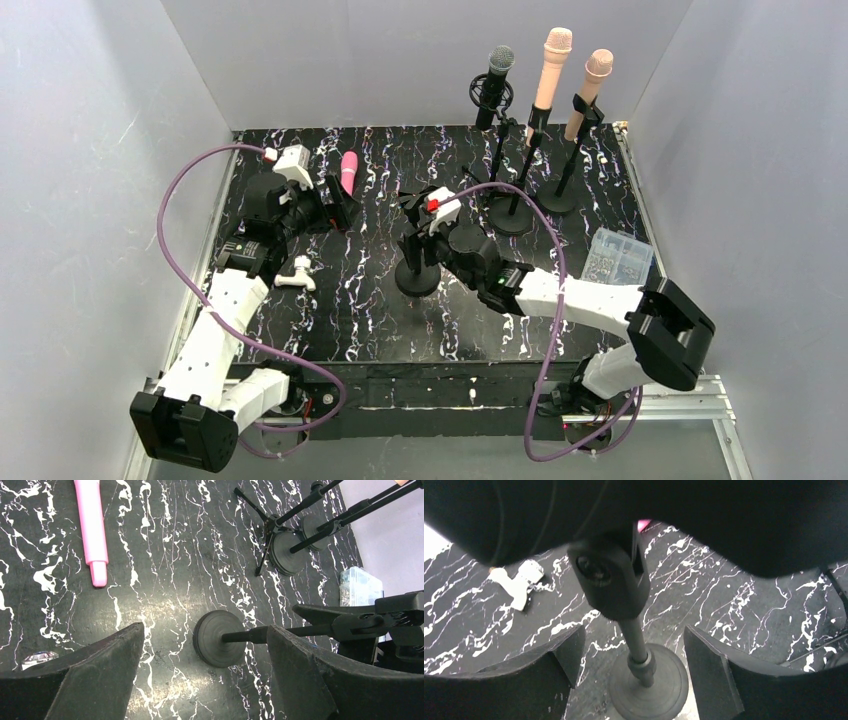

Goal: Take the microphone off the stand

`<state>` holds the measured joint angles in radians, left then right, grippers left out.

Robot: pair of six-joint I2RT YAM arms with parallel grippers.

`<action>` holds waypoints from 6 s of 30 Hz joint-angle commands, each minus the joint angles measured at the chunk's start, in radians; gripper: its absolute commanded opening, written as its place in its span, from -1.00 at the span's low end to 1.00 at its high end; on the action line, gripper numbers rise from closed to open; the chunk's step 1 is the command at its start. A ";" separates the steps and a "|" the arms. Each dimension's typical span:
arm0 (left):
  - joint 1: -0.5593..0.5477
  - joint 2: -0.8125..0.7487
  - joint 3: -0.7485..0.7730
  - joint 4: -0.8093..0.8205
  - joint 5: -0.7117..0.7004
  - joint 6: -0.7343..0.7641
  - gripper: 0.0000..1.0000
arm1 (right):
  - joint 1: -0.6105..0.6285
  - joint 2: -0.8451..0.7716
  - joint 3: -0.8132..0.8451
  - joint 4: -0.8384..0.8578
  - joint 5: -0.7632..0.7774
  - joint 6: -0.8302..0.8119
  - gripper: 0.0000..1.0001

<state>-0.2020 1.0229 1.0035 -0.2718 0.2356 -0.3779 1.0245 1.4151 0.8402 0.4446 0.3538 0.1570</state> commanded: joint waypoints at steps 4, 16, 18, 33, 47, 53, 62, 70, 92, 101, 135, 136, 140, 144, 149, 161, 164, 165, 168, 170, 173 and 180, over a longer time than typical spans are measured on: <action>0.003 -0.017 0.033 -0.052 -0.002 0.003 0.83 | 0.006 0.046 0.089 0.158 0.054 -0.046 0.25; 0.003 0.005 0.035 -0.042 0.100 0.021 0.83 | 0.005 0.072 0.194 0.072 0.065 -0.090 -0.97; 0.003 0.013 0.032 -0.023 0.165 0.029 0.83 | 0.003 0.055 0.249 0.011 0.044 -0.092 -0.97; -0.011 -0.033 0.029 0.340 0.717 0.020 0.81 | -0.086 -0.030 0.801 -0.652 -0.321 -0.029 -0.97; -0.206 0.055 0.223 0.352 0.825 0.040 0.65 | -0.103 0.009 1.085 -0.813 -0.559 0.057 -0.97; -0.244 0.083 0.208 0.407 0.822 0.020 0.50 | -0.103 0.028 1.153 -0.829 -0.602 0.089 -0.97; -0.257 0.131 0.192 0.642 0.828 -0.150 0.16 | -0.103 0.034 1.138 -0.812 -0.589 0.105 -0.97; -0.279 0.141 0.145 0.645 0.844 -0.152 0.03 | -0.103 0.045 1.149 -0.814 -0.567 0.101 -0.97; -0.277 0.094 0.109 0.645 0.542 -0.104 -1.00 | -0.138 -0.116 0.861 -0.741 -0.519 0.054 0.96; -0.277 0.111 0.162 0.643 0.528 -0.123 -1.00 | -0.445 -0.282 0.458 -0.381 -1.027 0.290 0.96; -0.278 0.138 0.270 0.653 0.427 -0.189 -1.00 | -0.330 -0.076 0.346 -0.003 -1.040 0.464 -0.94; -0.278 0.135 0.266 0.654 0.421 -0.184 -1.00 | -0.328 -0.079 0.356 -0.050 -1.009 0.438 -0.97; -0.277 0.122 0.246 0.652 0.382 -0.172 -1.00 | -0.321 -0.083 0.421 -0.270 -0.844 0.321 -0.97; -0.280 0.118 0.236 0.595 0.322 -0.141 -1.00 | -0.296 -0.083 0.506 -0.490 -0.656 0.215 -0.97; -0.347 0.125 0.271 0.431 0.095 -0.032 -1.00 | -0.210 -0.054 0.610 -0.656 -0.379 0.119 -0.97; -0.436 0.203 0.431 0.175 -0.184 0.073 -0.63 | -0.155 0.006 0.699 -0.663 -0.325 0.038 -0.97; -0.431 0.188 0.449 0.138 -0.107 0.123 -0.11 | -0.227 -0.017 0.665 -0.610 -0.515 0.072 -0.97; -0.420 0.184 0.456 0.124 -0.072 0.136 -0.01 | -0.261 -0.026 0.651 -0.584 -0.587 0.087 -0.97; -0.344 0.180 0.477 0.111 0.121 0.110 0.26 | -0.322 -0.049 0.614 -0.499 -0.779 0.141 -0.97; -0.280 0.180 0.471 0.165 0.286 0.051 0.38 | -0.347 -0.054 0.602 -0.457 -0.883 0.176 -0.97; -0.216 0.195 0.480 0.210 0.459 -0.011 0.43 | -0.366 -0.060 0.585 -0.374 -0.988 0.225 -0.97; -0.151 0.244 0.501 0.248 0.600 -0.090 0.36 | -0.383 -0.079 0.574 -0.288 -1.085 0.298 -0.97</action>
<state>-0.3805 1.2522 1.4754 -0.0834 0.6617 -0.3962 0.6510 1.4094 1.3930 -0.0475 -0.6014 0.3828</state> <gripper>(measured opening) 0.700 0.255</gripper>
